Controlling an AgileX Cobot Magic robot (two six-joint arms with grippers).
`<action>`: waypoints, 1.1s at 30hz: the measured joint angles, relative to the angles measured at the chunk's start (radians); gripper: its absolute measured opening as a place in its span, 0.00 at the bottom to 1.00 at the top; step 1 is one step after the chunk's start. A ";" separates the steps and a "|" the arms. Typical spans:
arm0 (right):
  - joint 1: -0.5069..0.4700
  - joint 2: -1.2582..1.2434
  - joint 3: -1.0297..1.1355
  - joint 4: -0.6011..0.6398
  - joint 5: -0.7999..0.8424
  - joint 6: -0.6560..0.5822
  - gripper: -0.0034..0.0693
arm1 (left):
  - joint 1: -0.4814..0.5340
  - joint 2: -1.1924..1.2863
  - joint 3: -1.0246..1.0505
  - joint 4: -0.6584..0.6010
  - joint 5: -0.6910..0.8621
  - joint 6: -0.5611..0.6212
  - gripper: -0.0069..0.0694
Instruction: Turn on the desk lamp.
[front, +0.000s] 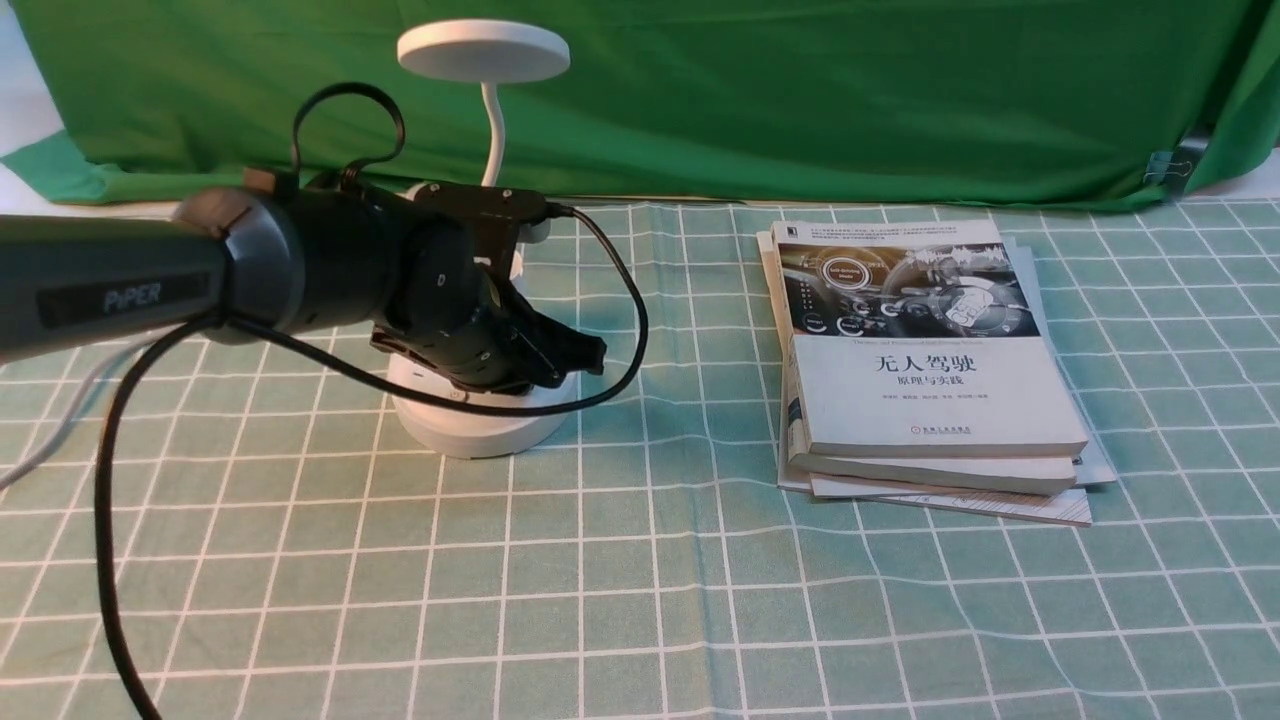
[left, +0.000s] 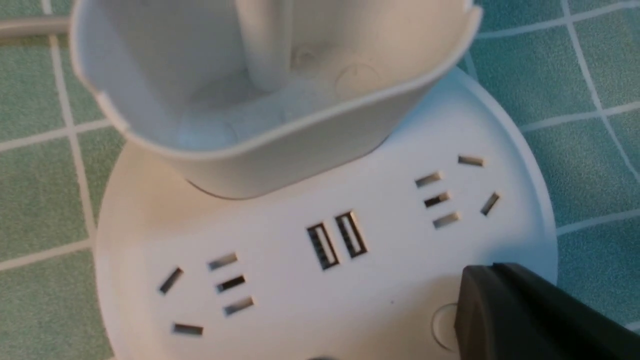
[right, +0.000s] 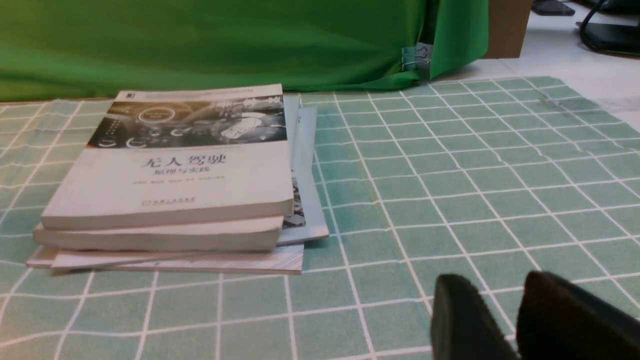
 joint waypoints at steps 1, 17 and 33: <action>0.000 0.000 0.000 0.000 0.000 0.000 0.38 | 0.000 0.001 0.000 0.000 -0.001 -0.005 0.09; 0.000 0.000 0.000 0.000 -0.001 0.000 0.38 | 0.000 -0.010 0.090 -0.001 -0.155 -0.121 0.09; 0.000 0.000 0.000 0.000 -0.001 0.000 0.38 | -0.002 -0.265 0.221 -0.065 -0.011 -0.071 0.09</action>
